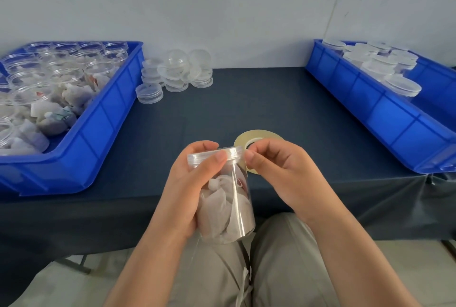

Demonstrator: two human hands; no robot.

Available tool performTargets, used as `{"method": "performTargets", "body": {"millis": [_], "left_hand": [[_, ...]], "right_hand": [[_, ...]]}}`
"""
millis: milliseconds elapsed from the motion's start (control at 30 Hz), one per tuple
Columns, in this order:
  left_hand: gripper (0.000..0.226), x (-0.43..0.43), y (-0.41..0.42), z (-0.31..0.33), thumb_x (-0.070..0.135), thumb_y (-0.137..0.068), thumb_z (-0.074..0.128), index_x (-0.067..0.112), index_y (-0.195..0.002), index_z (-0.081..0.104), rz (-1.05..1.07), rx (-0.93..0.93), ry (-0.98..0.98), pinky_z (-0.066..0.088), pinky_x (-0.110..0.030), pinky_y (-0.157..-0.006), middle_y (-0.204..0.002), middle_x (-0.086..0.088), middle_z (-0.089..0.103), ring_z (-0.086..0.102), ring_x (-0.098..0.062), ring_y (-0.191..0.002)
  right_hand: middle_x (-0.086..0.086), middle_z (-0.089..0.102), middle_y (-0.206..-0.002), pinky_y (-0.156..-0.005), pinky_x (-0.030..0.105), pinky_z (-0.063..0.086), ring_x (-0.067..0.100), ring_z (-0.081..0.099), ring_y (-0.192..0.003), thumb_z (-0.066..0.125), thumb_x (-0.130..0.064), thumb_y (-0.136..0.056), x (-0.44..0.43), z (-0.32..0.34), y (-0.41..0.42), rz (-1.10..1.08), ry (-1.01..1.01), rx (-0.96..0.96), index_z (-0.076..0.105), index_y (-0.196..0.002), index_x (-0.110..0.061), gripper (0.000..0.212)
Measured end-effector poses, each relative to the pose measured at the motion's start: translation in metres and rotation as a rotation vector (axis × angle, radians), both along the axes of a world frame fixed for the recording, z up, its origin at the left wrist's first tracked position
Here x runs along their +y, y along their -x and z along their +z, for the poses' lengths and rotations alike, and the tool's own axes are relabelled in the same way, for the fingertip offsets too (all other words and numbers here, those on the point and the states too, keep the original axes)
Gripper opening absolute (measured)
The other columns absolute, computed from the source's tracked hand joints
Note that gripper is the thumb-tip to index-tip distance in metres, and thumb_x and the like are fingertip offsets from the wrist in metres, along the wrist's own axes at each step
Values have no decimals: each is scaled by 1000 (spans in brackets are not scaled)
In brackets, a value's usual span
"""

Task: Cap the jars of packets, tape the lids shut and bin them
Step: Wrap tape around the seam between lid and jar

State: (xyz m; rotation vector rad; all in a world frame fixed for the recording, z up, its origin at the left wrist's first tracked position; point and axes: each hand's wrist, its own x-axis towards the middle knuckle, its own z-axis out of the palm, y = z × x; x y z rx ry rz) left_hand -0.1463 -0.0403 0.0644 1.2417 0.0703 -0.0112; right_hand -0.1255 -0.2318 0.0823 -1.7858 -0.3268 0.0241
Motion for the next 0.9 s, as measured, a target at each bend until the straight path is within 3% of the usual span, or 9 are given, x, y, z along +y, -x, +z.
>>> {"method": "performTargets", "body": {"millis": [100, 200, 267, 367, 467, 567, 667, 800, 900], "left_hand": [[59, 2, 0, 0, 60, -60, 94, 31, -108, 73, -22, -20, 15, 62, -41, -70, -103, -10, 76, 73, -26, -84], [48, 2, 0, 0, 51, -70, 87, 28, -109, 73, -58, -47, 37, 63, -42, -71, -102, -9, 75, 72, -25, -84], [52, 0, 0, 0, 56, -67, 90, 29, -108, 73, -76, -50, 45, 62, -41, -72, -103, -9, 75, 72, -25, -85], [68, -2, 0, -2, 64, -57, 96, 28, -109, 72, -112, -37, 75, 60, -45, -76, -108, -13, 73, 70, -28, -88], [65, -1, -2, -6, 61, -59, 96, 27, -109, 72, -109, -43, 74, 62, -40, -73, -105, -12, 73, 71, -25, -86], [50, -1, -3, -9, 51, -67, 91, 28, -107, 73, -82, -50, 85, 61, -35, -69, -101, -9, 74, 72, -23, -84], [57, -1, -3, -11, 55, -61, 95, 28, -106, 73, -59, -51, 99, 61, -34, -68, -103, -10, 75, 74, -24, -85], [63, -1, -4, -11, 62, -61, 95, 29, -110, 72, -71, -117, -7, 60, -33, -72, -106, -7, 74, 72, -21, -88], [70, 1, -5, -8, 65, -62, 95, 28, -115, 70, -123, -161, -52, 60, -34, -78, -109, -7, 73, 72, -24, -95]], "right_hand": [[1, 76, -93, -94, 46, 59, 26, 70, -93, 73, -38, -99, 1, -2, -2, 11, -48, 20, 77, -87, -25, 19], [2, 75, -90, -87, 34, 58, 19, 69, -86, 77, -34, -91, 5, -9, -3, 50, -266, 107, 75, -82, -25, 13], [4, 70, -90, -86, 33, 52, 19, 65, -86, 77, -32, -91, 10, -14, -1, 97, -432, 197, 71, -82, -21, 15], [9, 65, -93, -91, 44, 47, 28, 58, -91, 81, -35, -86, 17, -20, 0, 144, -618, 337, 65, -86, -16, 25], [9, 63, -96, -87, 40, 53, 25, 62, -89, 76, -30, -92, 21, -23, 3, 200, -732, 406, 61, -91, -17, 20], [11, 60, -98, -84, 38, 56, 25, 62, -89, 66, -25, -103, 23, -26, 6, 197, -775, 427, 56, -100, -12, 17], [13, 57, -102, -90, 41, 54, 27, 60, -95, 61, -30, -108, 29, -27, 8, 149, -762, 404, 54, -102, -12, 21], [12, 66, -115, -88, 40, 59, 26, 66, -101, 72, -32, -98, 31, -27, 10, 165, -778, 425, 58, -124, -16, 34], [16, 59, -127, -99, 47, 51, 33, 59, -114, 72, -29, -96, 28, -28, 10, 218, -794, 425, 56, -130, -17, 39]]}}
